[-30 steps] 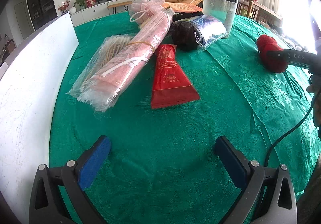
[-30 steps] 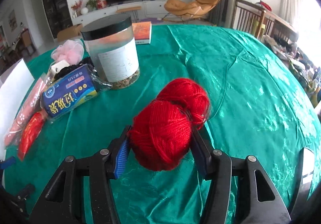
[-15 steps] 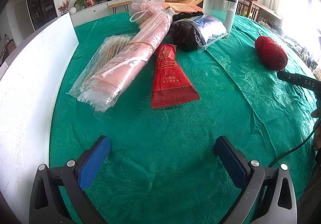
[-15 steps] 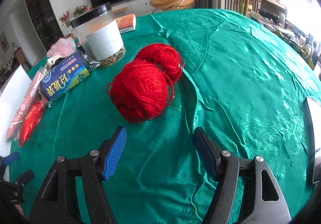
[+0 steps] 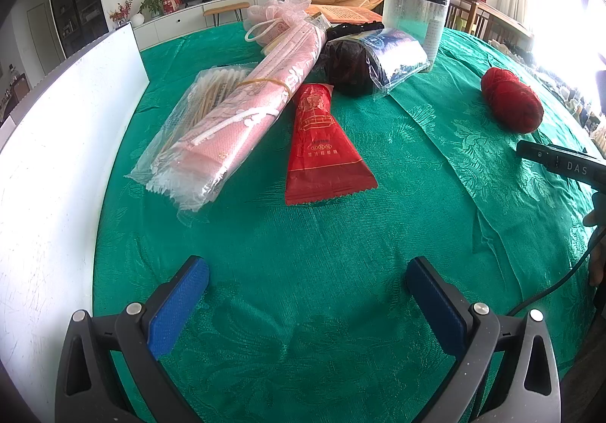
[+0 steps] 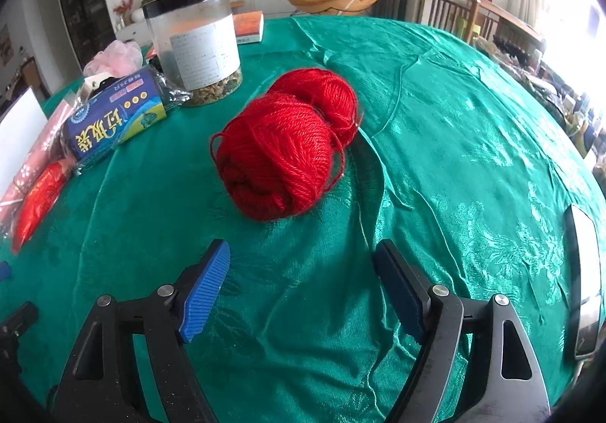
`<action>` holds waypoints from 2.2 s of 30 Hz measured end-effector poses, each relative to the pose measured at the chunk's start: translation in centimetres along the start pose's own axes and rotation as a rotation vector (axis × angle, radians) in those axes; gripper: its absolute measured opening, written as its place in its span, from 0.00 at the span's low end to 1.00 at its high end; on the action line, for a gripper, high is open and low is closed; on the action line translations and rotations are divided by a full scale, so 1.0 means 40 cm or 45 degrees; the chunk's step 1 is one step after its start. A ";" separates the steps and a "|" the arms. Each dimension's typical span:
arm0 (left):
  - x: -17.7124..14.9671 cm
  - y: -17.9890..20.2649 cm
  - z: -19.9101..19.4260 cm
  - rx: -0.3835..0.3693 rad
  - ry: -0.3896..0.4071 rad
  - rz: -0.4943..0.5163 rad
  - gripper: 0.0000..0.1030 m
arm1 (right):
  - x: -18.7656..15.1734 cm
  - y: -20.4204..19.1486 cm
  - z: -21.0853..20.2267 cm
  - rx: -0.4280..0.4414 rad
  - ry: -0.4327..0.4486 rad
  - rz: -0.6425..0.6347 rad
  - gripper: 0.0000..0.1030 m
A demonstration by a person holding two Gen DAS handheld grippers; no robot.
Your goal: Organize soft objects
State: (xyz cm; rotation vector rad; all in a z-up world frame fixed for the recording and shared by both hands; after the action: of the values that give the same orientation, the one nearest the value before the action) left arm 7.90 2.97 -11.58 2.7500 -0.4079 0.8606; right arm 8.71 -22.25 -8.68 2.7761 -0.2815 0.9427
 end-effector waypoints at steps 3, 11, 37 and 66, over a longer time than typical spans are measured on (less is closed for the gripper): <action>0.000 0.000 0.000 0.000 0.000 0.000 1.00 | 0.000 0.000 0.000 0.000 0.000 0.000 0.79; 0.000 0.000 0.000 0.000 0.000 0.000 1.00 | 0.000 0.000 -0.001 0.000 0.000 0.000 0.79; 0.300 -0.060 0.072 0.062 -0.239 0.002 0.86 | -0.001 0.026 -0.029 0.126 0.013 0.090 0.79; 0.218 -0.347 -0.431 -0.147 0.183 -0.394 0.32 | 0.349 -0.320 -0.392 0.687 0.174 -0.275 0.48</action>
State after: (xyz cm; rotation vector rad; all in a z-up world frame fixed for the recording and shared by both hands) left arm 10.39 19.39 5.46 2.5332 -0.0030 0.9118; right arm 13.59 -7.73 10.55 3.0944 0.3400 1.2981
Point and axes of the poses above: each gripper's, at about its wrist camera, not at the fingertips, and z roughly the way its jaws point, y to its right, x to its top, the point moved 1 cm from there along z, roughly the way its jaws point, and after that the axes turned 9 degrees about -x, right-handed, at the moved point
